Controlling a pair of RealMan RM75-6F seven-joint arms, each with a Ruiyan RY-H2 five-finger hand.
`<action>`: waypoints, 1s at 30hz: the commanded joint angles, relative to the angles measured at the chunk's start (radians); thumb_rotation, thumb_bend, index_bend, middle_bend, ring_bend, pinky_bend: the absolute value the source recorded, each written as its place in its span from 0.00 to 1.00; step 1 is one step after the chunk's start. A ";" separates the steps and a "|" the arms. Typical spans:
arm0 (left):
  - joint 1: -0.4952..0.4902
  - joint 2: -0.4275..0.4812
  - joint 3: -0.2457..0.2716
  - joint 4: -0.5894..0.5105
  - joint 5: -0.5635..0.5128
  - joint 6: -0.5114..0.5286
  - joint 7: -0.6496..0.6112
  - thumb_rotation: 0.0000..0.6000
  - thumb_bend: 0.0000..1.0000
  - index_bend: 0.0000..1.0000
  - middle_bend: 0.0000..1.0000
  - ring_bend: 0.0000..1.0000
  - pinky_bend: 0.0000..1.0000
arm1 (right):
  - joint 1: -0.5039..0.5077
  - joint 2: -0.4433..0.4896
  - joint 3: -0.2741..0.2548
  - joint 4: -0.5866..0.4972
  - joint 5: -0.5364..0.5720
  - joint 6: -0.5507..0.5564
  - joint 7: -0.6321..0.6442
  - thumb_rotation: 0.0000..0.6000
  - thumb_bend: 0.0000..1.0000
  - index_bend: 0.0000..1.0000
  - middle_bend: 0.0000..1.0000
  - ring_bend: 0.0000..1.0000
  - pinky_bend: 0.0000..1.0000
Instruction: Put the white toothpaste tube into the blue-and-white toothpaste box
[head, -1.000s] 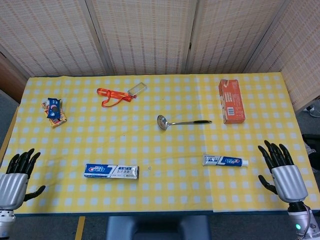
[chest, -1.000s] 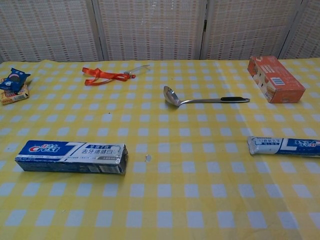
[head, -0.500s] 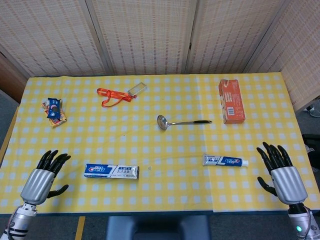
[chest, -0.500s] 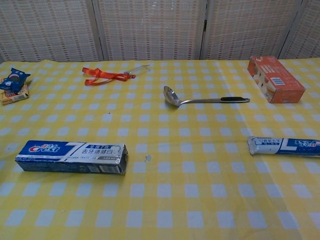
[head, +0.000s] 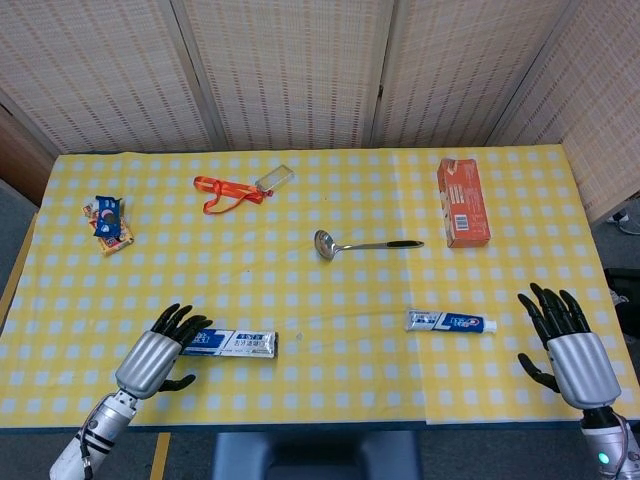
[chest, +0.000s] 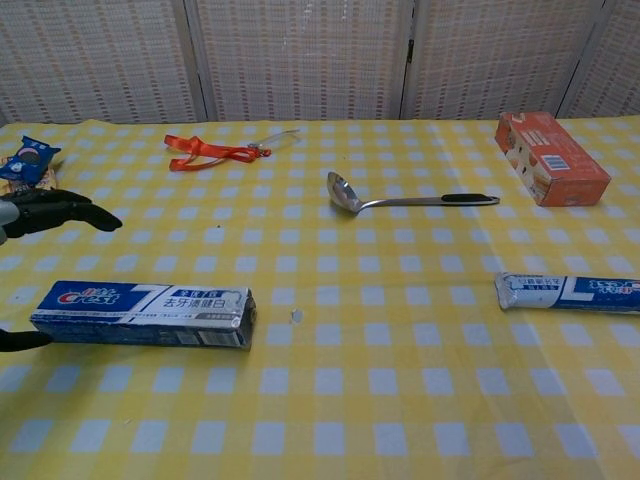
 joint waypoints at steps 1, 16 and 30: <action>-0.026 -0.041 -0.012 -0.003 -0.036 -0.038 0.049 1.00 0.21 0.18 0.20 0.07 0.00 | -0.002 0.003 -0.002 0.000 -0.005 0.006 0.007 1.00 0.31 0.00 0.00 0.00 0.00; -0.126 -0.154 -0.053 0.073 -0.144 -0.154 0.089 1.00 0.21 0.19 0.22 0.10 0.22 | -0.012 0.017 -0.001 0.005 -0.005 0.024 0.040 1.00 0.31 0.00 0.00 0.00 0.00; -0.167 -0.191 -0.040 0.139 -0.186 -0.190 0.073 1.00 0.21 0.23 0.22 0.14 0.24 | -0.016 0.021 0.007 0.006 0.014 0.022 0.050 1.00 0.31 0.00 0.00 0.00 0.00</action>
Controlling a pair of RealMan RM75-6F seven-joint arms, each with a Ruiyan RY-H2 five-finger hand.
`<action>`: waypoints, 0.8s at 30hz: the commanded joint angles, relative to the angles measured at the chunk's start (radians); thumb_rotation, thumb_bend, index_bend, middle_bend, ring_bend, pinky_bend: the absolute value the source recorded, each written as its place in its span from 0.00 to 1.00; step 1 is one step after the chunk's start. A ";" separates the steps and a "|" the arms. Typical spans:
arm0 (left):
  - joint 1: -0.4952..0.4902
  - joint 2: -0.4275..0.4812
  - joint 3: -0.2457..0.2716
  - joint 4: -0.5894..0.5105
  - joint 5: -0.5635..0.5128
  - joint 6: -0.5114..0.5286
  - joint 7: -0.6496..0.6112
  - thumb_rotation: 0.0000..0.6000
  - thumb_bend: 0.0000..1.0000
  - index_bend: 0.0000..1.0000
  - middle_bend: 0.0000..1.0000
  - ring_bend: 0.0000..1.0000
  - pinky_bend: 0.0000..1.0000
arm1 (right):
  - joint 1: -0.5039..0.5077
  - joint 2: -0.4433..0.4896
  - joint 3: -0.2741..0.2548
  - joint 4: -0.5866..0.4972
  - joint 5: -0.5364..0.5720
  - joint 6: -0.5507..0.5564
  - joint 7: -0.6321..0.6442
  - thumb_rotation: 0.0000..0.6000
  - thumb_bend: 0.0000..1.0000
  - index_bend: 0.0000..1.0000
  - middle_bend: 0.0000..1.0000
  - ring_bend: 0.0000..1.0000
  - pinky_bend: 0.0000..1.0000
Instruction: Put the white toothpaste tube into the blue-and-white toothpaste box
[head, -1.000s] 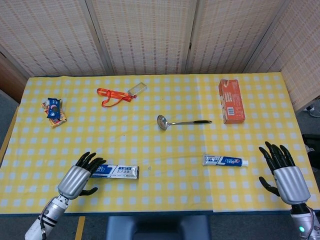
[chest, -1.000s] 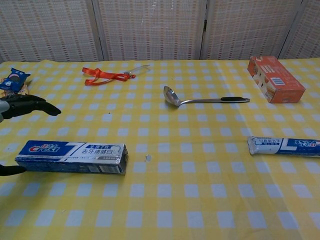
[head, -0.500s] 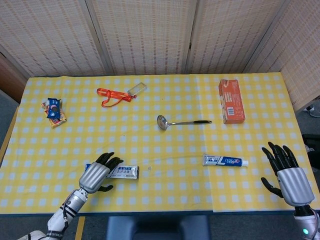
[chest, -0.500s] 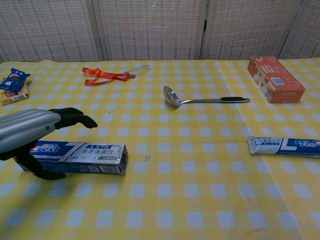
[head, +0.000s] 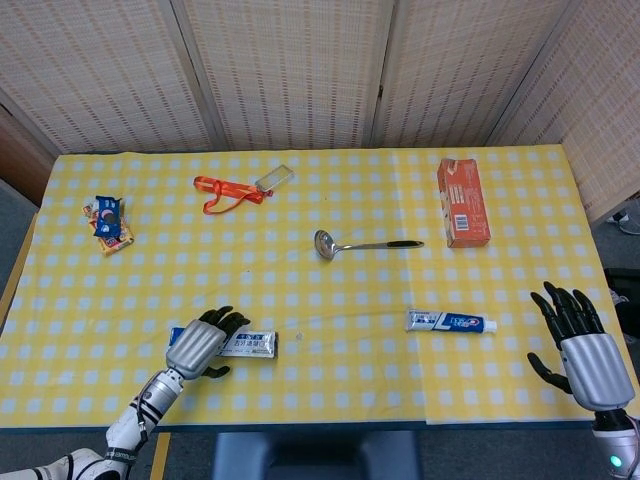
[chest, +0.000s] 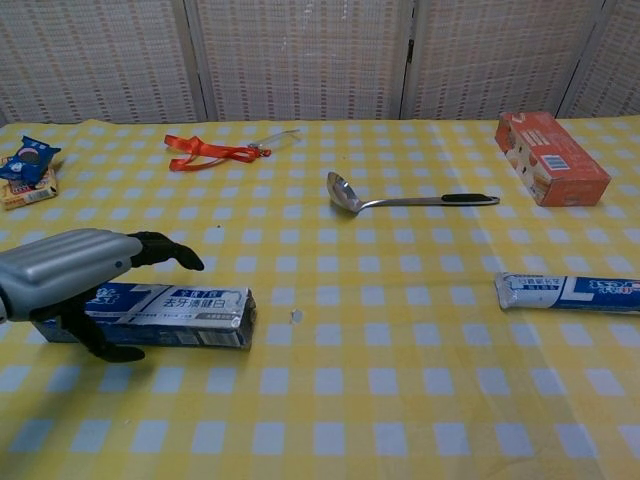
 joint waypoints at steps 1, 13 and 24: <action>-0.008 -0.007 0.001 0.010 -0.004 -0.005 -0.005 1.00 0.21 0.23 0.23 0.14 0.24 | -0.001 0.001 0.001 0.000 0.003 0.001 0.002 1.00 0.31 0.00 0.00 0.00 0.00; -0.042 -0.044 0.005 0.056 -0.014 -0.023 -0.035 1.00 0.21 0.27 0.27 0.19 0.27 | -0.005 0.001 0.002 0.002 0.004 0.004 0.003 1.00 0.31 0.00 0.00 0.00 0.00; -0.057 -0.070 0.012 0.092 -0.032 -0.022 0.003 1.00 0.20 0.31 0.34 0.25 0.31 | -0.014 0.004 0.002 0.006 0.004 0.016 0.011 1.00 0.31 0.00 0.00 0.00 0.00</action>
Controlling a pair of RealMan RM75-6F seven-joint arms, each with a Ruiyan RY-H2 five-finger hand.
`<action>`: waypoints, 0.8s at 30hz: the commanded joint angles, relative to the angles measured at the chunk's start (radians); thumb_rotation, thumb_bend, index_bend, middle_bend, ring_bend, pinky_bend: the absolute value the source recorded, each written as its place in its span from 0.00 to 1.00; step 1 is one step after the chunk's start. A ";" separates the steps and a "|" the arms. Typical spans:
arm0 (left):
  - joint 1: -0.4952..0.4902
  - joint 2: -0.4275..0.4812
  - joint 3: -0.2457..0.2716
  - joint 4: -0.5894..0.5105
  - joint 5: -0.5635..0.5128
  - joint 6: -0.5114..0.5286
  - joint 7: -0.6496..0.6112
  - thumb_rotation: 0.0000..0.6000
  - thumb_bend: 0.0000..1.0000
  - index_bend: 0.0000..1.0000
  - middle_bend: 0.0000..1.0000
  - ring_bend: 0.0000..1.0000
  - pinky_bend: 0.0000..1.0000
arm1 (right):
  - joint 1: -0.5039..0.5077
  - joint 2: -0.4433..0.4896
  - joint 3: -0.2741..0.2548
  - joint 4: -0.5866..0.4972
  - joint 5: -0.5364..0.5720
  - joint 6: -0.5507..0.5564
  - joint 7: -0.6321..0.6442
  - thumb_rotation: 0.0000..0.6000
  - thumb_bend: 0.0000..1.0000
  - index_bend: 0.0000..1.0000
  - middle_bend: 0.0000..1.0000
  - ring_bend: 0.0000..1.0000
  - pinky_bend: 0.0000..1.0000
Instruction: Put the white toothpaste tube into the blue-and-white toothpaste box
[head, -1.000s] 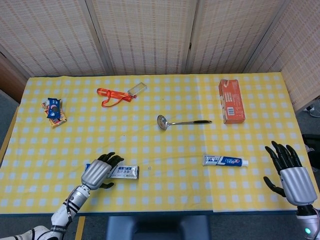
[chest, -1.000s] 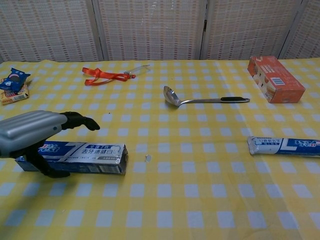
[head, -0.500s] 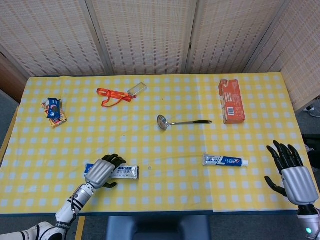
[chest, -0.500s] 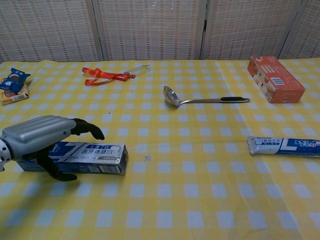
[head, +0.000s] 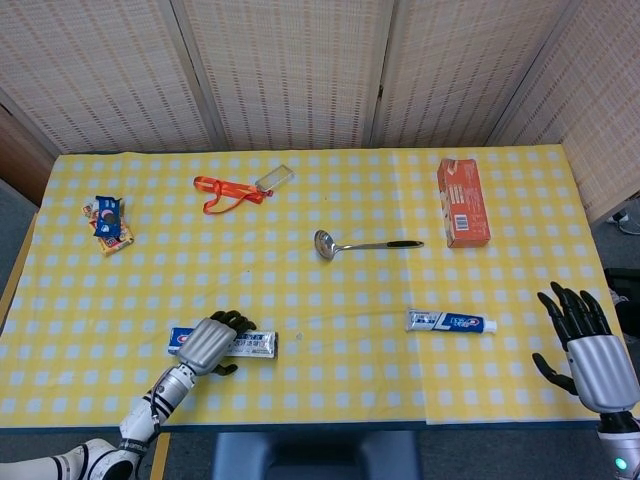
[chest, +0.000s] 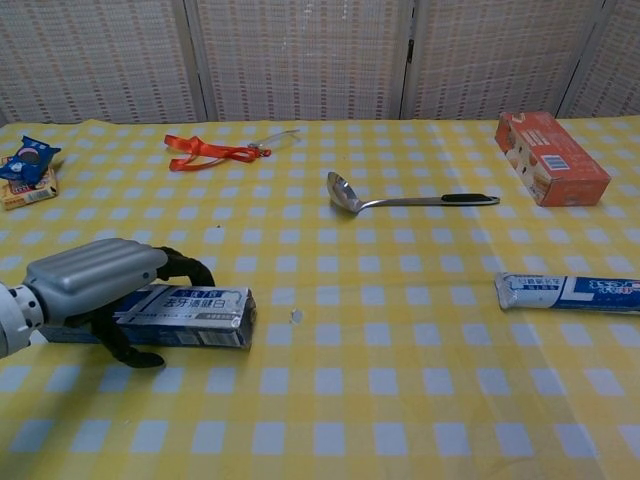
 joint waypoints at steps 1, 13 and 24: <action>-0.003 -0.003 -0.002 0.005 -0.006 -0.001 0.000 1.00 0.20 0.32 0.35 0.26 0.32 | -0.002 0.000 0.001 0.001 0.000 0.003 0.001 1.00 0.31 0.00 0.00 0.00 0.00; -0.008 -0.031 -0.016 0.046 -0.032 0.023 0.004 1.00 0.20 0.40 0.50 0.39 0.46 | -0.004 -0.002 0.003 0.003 0.006 0.000 -0.002 1.00 0.31 0.00 0.00 0.00 0.00; 0.003 -0.052 -0.022 0.049 -0.041 0.082 0.075 1.00 0.20 0.43 0.55 0.43 0.49 | -0.011 -0.002 0.003 0.005 -0.001 0.015 0.004 1.00 0.31 0.00 0.00 0.00 0.00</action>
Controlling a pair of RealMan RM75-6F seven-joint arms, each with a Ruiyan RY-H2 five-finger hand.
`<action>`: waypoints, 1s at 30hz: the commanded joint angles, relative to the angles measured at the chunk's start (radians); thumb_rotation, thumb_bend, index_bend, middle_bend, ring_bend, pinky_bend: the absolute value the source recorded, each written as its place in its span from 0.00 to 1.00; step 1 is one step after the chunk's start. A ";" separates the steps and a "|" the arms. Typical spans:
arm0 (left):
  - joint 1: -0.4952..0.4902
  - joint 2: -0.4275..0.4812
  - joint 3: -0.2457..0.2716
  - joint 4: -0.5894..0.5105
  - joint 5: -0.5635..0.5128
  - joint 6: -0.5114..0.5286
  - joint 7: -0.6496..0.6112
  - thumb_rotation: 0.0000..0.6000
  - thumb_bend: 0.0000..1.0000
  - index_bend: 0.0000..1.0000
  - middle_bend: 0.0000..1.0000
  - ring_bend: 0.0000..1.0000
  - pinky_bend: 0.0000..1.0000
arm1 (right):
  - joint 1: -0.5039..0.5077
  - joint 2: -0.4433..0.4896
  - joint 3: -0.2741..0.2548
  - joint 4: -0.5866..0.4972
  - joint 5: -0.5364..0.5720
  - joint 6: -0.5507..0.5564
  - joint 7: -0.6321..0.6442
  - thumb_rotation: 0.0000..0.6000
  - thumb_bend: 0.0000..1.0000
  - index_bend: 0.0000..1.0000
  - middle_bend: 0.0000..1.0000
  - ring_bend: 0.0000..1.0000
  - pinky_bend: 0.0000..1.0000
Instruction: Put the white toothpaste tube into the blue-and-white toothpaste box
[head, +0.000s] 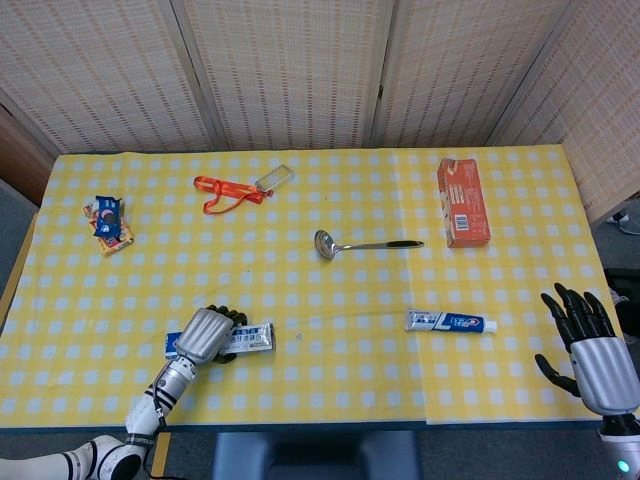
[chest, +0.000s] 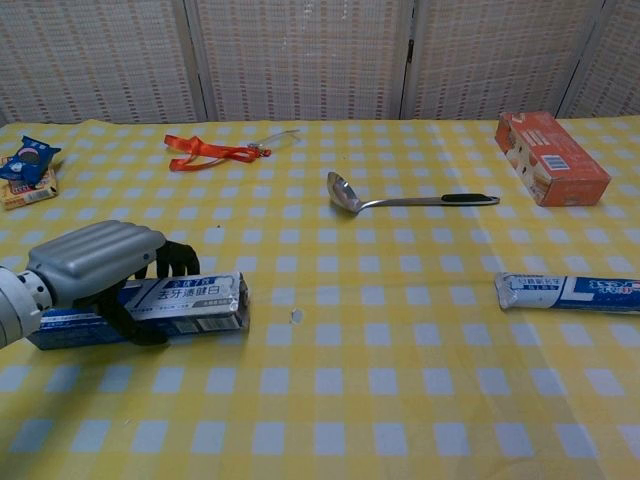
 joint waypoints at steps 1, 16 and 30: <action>0.006 0.000 0.000 -0.017 -0.004 0.019 0.027 1.00 0.20 0.43 0.55 0.44 0.49 | -0.001 -0.004 0.006 0.002 0.007 0.003 0.000 1.00 0.31 0.00 0.00 0.00 0.00; 0.035 0.109 0.010 -0.183 0.049 0.120 0.094 1.00 0.20 0.45 0.57 0.45 0.50 | 0.125 0.014 0.038 0.016 0.115 -0.252 -0.090 1.00 0.31 0.07 0.11 0.09 0.00; 0.044 0.162 0.010 -0.262 0.031 0.120 0.102 1.00 0.20 0.46 0.57 0.46 0.51 | 0.234 -0.087 0.047 0.071 0.200 -0.444 -0.148 1.00 0.31 0.19 0.19 0.15 0.05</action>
